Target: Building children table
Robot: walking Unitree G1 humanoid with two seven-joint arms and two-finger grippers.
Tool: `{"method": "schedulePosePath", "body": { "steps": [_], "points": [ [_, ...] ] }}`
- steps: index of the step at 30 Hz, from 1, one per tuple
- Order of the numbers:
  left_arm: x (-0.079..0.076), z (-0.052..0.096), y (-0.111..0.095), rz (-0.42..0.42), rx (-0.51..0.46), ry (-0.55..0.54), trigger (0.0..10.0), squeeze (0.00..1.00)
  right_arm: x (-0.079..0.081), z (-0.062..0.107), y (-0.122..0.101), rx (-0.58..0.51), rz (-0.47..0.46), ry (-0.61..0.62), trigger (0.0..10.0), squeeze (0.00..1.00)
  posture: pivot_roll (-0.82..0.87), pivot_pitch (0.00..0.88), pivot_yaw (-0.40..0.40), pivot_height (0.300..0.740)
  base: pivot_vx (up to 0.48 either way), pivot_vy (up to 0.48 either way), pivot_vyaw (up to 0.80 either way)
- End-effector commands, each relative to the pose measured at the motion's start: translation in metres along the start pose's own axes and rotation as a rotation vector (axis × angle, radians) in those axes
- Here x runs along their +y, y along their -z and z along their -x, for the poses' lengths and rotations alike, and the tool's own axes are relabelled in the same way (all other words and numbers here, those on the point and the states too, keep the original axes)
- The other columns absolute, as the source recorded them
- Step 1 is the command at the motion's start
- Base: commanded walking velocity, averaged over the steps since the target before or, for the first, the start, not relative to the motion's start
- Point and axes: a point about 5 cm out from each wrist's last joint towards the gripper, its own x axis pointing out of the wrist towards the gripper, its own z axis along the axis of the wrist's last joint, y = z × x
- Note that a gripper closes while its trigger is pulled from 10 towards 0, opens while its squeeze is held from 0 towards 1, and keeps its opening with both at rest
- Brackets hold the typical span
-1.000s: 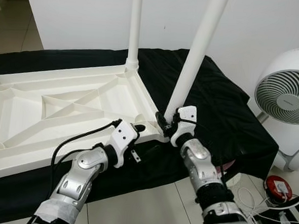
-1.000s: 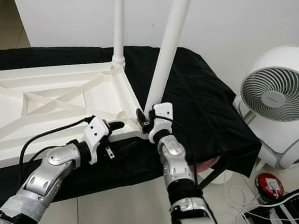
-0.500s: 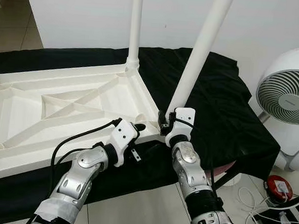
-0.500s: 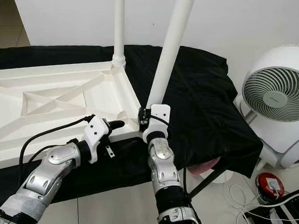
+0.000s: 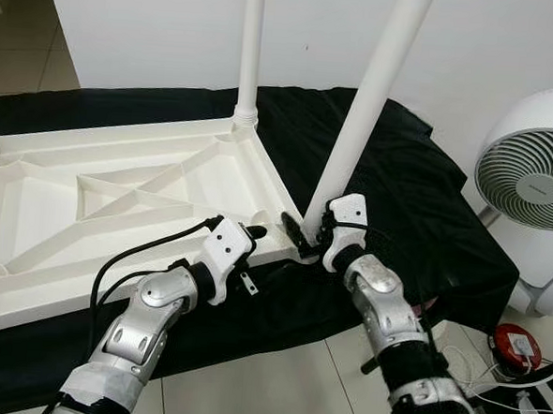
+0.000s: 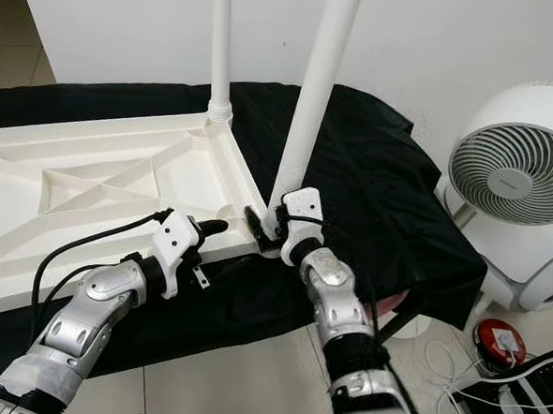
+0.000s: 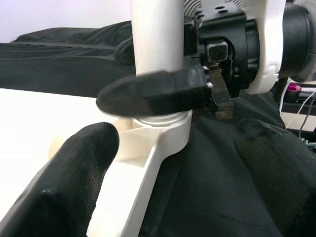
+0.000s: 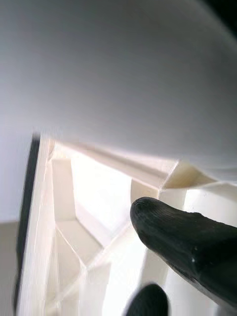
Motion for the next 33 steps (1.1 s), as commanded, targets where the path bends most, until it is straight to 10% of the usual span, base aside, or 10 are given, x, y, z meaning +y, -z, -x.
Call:
{"method": "schedulePosePath", "body": {
  "steps": [1, 11, 12, 15, 16, 24, 25, 26, 27, 33],
  "points": [
    [0.001, -0.003, -0.002, 0.003, -0.001, 0.000, 10.0, 0.00, -0.001, 0.000, 0.000, -0.007, -0.001, -0.033, 10.0, 0.00, 0.00, 0.000, -0.072, 0.740, 0.000, 0.000, 0.00],
    [-0.006, -0.007, -0.004, 0.014, -0.010, 0.027, 10.0, 0.00, -0.015, -0.008, 0.004, 0.076, 0.047, -0.218, 9.9, 0.00, 0.01, 0.000, -0.072, 0.740, 0.000, 0.000, 0.00],
    [-0.006, -0.006, -0.004, 0.014, -0.010, 0.027, 10.0, 0.00, -0.016, -0.008, 0.005, 0.080, 0.045, -0.219, 4.9, 0.00, 0.01, 0.000, -0.073, 0.740, 0.000, 0.000, 0.00],
    [-0.006, -0.006, -0.004, 0.015, -0.009, 0.027, 10.0, 0.00, -0.017, -0.007, 0.006, 0.083, 0.044, -0.226, 4.9, 0.00, 0.01, 0.000, -0.073, 0.740, 0.000, 0.000, 0.00],
    [-0.006, -0.006, -0.004, 0.016, -0.009, 0.025, 10.0, 0.00, -0.017, -0.006, 0.009, 0.089, 0.040, -0.235, 0.0, 0.00, 0.01, 0.000, -0.073, 0.740, 0.000, 0.000, 0.00],
    [-0.008, -0.007, -0.005, 0.020, -0.012, 0.028, 10.0, 0.00, -0.019, -0.002, 0.014, 0.092, 0.021, -0.239, 0.0, 0.00, 0.01, 0.000, -0.073, 0.740, 0.000, 0.000, 0.00],
    [-0.008, -0.007, -0.005, 0.022, -0.014, 0.029, 10.0, 0.00, -0.019, -0.001, 0.016, 0.089, 0.009, -0.229, 3.7, 0.00, 0.01, 0.000, -0.073, 0.740, 0.000, 0.000, 0.00],
    [-0.008, -0.007, -0.005, 0.022, -0.014, 0.029, 10.0, 0.00, -0.019, -0.001, 0.016, 0.089, 0.009, -0.229, 3.7, 0.00, 0.01, 0.000, -0.073, 0.740, 0.000, 0.000, 0.00],
    [-0.009, -0.007, -0.005, 0.025, -0.014, 0.031, 10.0, 0.00, -0.019, -0.002, 0.016, 0.084, -0.017, -0.209, 10.0, 0.00, 0.00, 0.000, -0.073, 0.740, 0.000, 0.000, 0.00],
    [-0.013, -0.006, -0.004, 0.036, -0.011, 0.035, 10.0, 0.00, -0.020, -0.003, 0.019, 0.091, -0.034, -0.085, 10.0, 0.00, 0.00, 0.000, -0.076, 0.740, 0.000, 0.000, 0.00]
  ]
}}
